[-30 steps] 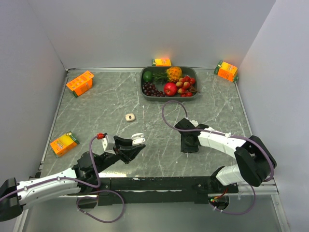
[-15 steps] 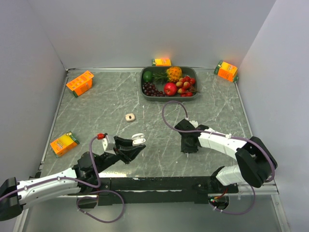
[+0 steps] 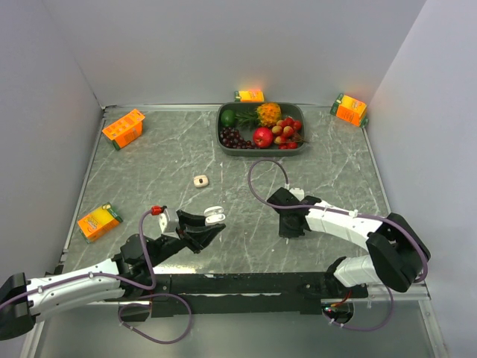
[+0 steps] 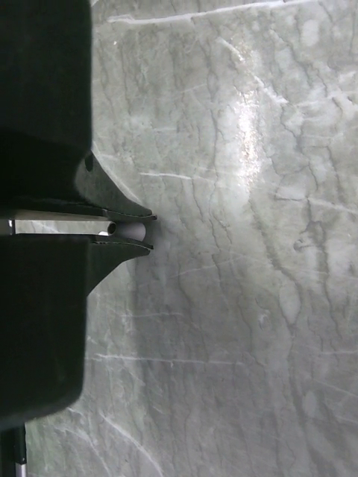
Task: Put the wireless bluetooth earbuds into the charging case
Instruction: Pick up the earbud from the center of the board, then place the earbud in the charging case.
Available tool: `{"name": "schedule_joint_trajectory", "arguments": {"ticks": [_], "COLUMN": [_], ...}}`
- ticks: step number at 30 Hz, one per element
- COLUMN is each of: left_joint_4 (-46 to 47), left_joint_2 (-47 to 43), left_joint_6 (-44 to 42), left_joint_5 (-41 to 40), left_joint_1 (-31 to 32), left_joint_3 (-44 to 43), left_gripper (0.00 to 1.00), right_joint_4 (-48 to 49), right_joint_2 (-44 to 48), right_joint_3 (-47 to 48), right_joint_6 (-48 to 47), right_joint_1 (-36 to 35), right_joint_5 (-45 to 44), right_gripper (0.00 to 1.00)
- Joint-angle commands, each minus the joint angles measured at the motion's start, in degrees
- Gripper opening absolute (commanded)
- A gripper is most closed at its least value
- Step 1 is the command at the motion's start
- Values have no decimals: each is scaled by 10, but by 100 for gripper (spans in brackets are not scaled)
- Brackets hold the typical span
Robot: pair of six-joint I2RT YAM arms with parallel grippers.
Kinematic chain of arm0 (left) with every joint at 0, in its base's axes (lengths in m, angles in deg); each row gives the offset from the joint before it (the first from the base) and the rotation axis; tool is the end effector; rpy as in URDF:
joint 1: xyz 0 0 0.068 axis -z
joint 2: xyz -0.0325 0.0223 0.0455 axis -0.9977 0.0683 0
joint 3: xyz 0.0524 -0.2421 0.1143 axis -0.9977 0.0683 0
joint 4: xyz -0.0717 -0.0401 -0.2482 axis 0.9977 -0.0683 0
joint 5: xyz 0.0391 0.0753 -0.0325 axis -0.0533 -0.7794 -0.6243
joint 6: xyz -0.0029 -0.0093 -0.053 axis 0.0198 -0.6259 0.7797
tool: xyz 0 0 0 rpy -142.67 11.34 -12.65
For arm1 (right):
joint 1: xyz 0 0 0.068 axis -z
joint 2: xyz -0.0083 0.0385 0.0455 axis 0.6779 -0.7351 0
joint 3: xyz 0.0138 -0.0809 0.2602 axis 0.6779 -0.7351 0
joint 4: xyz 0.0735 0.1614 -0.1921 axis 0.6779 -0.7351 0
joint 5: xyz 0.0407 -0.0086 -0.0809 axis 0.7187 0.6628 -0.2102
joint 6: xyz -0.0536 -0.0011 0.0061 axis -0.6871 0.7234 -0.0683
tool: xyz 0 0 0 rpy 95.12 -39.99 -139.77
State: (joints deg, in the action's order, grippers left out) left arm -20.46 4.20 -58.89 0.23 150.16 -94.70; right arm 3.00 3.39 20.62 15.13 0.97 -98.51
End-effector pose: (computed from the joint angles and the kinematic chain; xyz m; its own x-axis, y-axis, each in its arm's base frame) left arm 0.0646 -0.1280 0.2372 -0.1259 -0.4193 -0.8991 0.8758 0.3787 -0.2993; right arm 0.1659 0.1376 0.1565 -0.9423 0.0531 -0.3306 0.0485 0.9986 0.0223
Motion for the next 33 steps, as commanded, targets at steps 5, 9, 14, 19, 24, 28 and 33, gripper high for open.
{"name": "schedule_joint_trajectory", "arguments": {"ticks": [5,9,14,19,24,28,33], "left_joint_4": [17,17,26,46,97,128,182], "left_joint_2": [-17,-25,-22,3,42,86,146], "left_joint_6": [4,2,0,-4,-9,-14,-3], "left_joint_5": [-12,-24,-35,-45,-61,-60,-36], "left_joint_1": [4,5,4,5,4,0,-24], "left_joint_3": [2,8,11,7,4,-11,-24], "left_gripper": [1,1,1,1,1,1,1], "right_joint_4": [-47,-67,-62,20,155,251,364], "right_joint_2": [14,75,143,224,294,318,322], "right_joint_3": [20,75,137,155,137,122,104], "right_joint_6": [19,8,-28,-83,-140,-206,-259], "right_joint_1": [-11,-13,-19,-60,-131,-186,-252], "right_joint_5": [22,-15,-69,-94,-166,-205,-222], "right_gripper": [0,0,0,0,0,0,0]}}
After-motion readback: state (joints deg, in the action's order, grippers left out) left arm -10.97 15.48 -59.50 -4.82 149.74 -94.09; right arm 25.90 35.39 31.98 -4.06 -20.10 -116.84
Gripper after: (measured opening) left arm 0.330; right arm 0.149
